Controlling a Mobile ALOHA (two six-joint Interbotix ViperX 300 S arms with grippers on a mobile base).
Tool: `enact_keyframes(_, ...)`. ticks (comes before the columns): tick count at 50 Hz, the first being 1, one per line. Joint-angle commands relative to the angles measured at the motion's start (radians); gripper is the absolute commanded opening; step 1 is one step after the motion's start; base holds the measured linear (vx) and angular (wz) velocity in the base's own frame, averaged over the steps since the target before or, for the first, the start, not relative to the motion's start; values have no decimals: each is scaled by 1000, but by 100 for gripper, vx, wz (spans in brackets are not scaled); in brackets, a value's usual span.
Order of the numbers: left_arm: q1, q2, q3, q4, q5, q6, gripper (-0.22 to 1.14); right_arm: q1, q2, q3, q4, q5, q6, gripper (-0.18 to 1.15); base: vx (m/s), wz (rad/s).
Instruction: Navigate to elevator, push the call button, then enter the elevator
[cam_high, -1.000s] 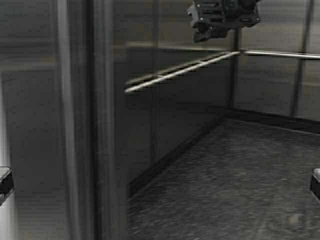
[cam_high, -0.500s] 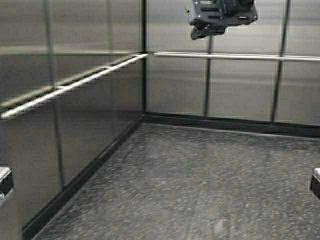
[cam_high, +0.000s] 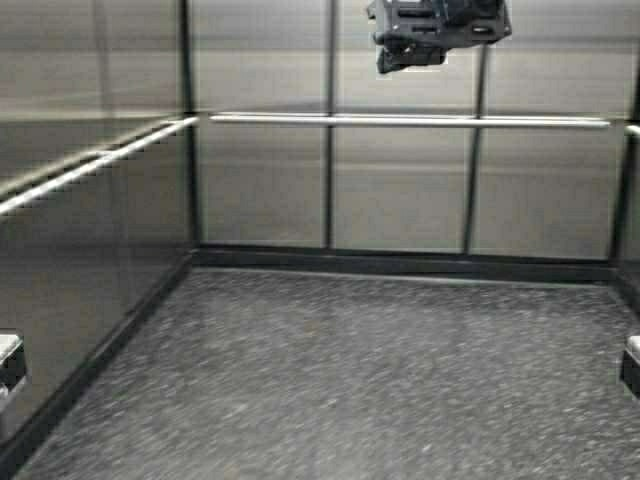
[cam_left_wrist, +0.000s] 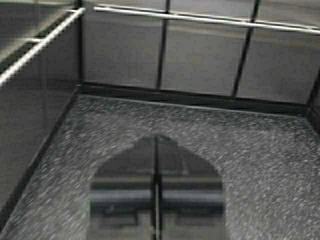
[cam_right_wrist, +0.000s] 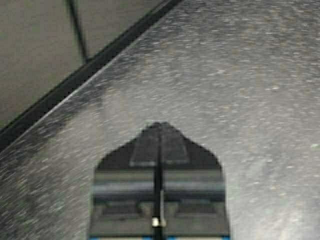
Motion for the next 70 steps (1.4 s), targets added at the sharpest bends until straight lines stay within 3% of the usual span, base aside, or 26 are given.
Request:
enact_keyframes(1, 2, -9, -28, 0, -8, -2, 2, -3, -11, -15, 3, -12, 2, 5, 50, -27)
enact_keyframes(21, 6, -48, -34, -5, -11, -9, 2, 15, 14, -29, -3, -21, -6, 5, 53, -38)
enact_keyframes(25, 9, 17, -43, 21, -9, 2, 2, -44, 32, -35, 3, -11, 9, 5, 51, -45)
enact_keyframes(47, -5, -80, -23, 11, -18, -9, 2, -28, -54, -25, 11, -37, 11, 5, 48, -10)
enact_keyframes(57, -2, -57, -23, 15, -21, -23, 2, -89, -51, 23, 14, -31, 11, 5, 51, 0)
enact_keyframes(70, 0, -66, -29, 15, -26, -15, 2, -84, -41, 31, 14, -23, 6, 5, 50, -13)
